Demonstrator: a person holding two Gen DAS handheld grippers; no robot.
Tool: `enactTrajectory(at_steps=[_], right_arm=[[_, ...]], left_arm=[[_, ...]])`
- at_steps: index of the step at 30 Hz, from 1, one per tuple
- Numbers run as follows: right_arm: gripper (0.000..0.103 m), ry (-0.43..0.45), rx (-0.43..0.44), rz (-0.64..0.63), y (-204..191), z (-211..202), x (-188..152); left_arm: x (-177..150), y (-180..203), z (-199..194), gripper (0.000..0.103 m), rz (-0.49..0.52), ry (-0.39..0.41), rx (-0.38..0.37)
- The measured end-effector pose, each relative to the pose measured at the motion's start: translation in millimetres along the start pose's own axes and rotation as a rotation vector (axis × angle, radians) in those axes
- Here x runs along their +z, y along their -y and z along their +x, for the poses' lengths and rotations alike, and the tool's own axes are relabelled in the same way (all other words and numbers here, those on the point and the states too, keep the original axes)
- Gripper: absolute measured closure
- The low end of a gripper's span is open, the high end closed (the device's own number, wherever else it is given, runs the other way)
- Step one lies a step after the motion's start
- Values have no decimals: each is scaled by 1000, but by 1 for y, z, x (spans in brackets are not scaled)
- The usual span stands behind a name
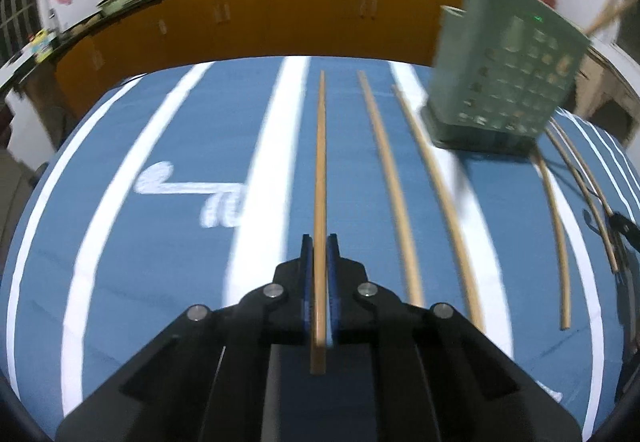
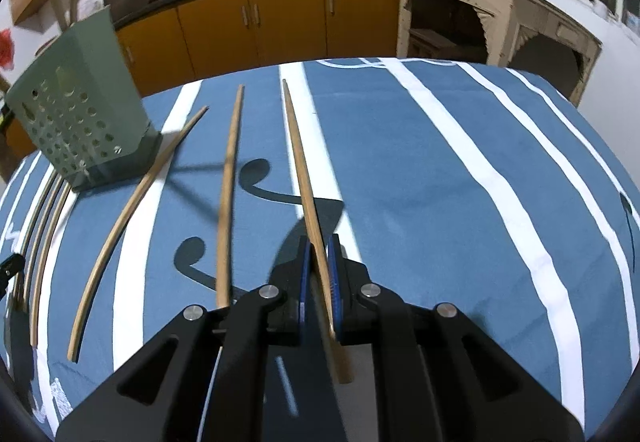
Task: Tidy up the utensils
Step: 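Lift both chopsticks upright and carry them over the green holder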
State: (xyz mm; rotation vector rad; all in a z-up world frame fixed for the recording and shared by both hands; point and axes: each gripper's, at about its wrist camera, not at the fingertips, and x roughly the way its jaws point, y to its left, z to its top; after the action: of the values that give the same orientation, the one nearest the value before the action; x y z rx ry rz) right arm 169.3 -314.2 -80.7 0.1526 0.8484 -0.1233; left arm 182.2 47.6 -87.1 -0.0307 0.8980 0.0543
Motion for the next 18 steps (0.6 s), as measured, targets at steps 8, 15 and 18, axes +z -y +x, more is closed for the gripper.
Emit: enactTrajectory(at_steps=[8, 15, 18], right_arm=[[93, -1, 9, -14, 1, -8, -12], [93, -2, 8, -22, 1, -14, -18], [94, -2, 12, -24, 2, -15, -19]], left_arm=[[-6, -6, -6, 93, 8, -1, -19], [-17, -2, -15, 91, 33, -3, -22], [-19, 1, -17, 94, 48, -3, -23]])
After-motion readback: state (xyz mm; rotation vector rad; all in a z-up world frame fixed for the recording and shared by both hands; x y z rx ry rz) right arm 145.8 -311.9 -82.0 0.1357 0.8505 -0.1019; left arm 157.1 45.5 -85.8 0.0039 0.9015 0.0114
